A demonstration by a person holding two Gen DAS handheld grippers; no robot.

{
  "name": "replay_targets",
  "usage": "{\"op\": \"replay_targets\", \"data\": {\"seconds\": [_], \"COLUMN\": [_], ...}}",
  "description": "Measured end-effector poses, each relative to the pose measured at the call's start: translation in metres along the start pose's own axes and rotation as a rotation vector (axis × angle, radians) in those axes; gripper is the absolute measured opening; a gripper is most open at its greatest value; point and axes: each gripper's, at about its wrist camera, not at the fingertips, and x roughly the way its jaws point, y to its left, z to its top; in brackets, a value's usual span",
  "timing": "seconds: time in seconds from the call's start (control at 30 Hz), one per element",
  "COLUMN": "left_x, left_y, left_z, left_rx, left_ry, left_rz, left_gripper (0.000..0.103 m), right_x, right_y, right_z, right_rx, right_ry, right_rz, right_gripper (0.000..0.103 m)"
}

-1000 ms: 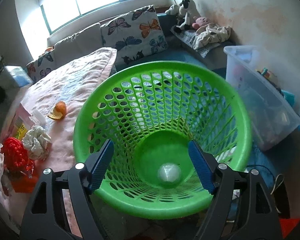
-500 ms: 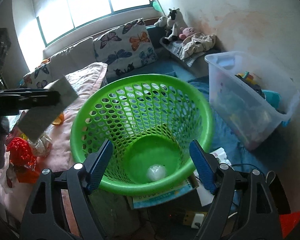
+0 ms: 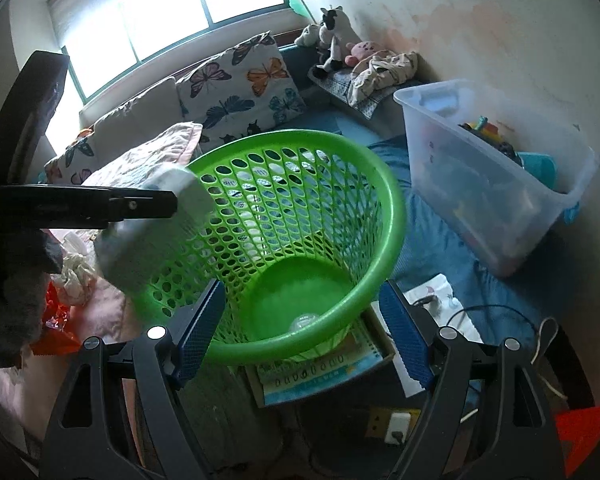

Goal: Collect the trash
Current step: 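Carry the milk carton and tub to the green basket and release both, then grasp the strawberry yogurt cup with the left tool while the right tool grasps the red mesh bag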

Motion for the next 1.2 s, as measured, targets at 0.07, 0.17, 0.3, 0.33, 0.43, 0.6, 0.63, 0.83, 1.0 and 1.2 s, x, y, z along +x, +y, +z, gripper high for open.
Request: {"op": "replay_targets", "data": {"seconds": [0.07,0.17,0.3,0.33,0.43,0.6,0.63,0.83,1.0,1.2], "left_x": [-0.003,-0.011,-0.034,-0.039,-0.064,-0.103,-0.11,-0.147,-0.169,-0.191], "left_y": [-0.003,-0.006,-0.001,0.0,0.008,0.023,0.026,0.051,0.076,0.105], "left_z": [-0.001,-0.003,-0.008,-0.009,-0.018,-0.038,-0.043,-0.078,-0.111,-0.145], "left_rx": [0.003,0.015,0.004,0.003,0.003,-0.003,-0.008,-0.051,-0.099,-0.162], "left_ry": [-0.006,-0.029,-0.064,-0.073,-0.116,-0.172,-0.181,-0.237,-0.259,-0.29], "left_rz": [-0.008,-0.012,-0.001,0.003,0.017,0.048,0.049,0.069,0.106,0.135], "left_gripper": [0.076,0.076,0.076,0.076,0.076,0.076,0.076,0.076,0.076,0.076], "right_x": [-0.001,-0.004,-0.011,-0.013,-0.02,-0.032,-0.033,-0.042,-0.045,-0.047], "right_y": [0.0,0.002,0.008,0.01,0.019,0.04,0.044,0.075,0.101,0.135], "right_z": [-0.001,-0.002,-0.003,-0.004,-0.008,-0.014,-0.015,-0.019,-0.022,-0.023], "right_rx": [0.0,0.0,-0.005,-0.007,-0.023,-0.052,-0.055,-0.088,-0.134,-0.184], "right_ry": [0.0,-0.005,-0.011,-0.012,-0.016,-0.024,-0.024,-0.027,-0.026,-0.027], "right_rz": [-0.001,0.001,0.011,0.013,0.023,0.046,0.05,0.103,0.141,0.197], "right_gripper": [0.079,0.079,0.079,0.079,0.079,0.079,0.079,0.079,0.079,0.079]}}
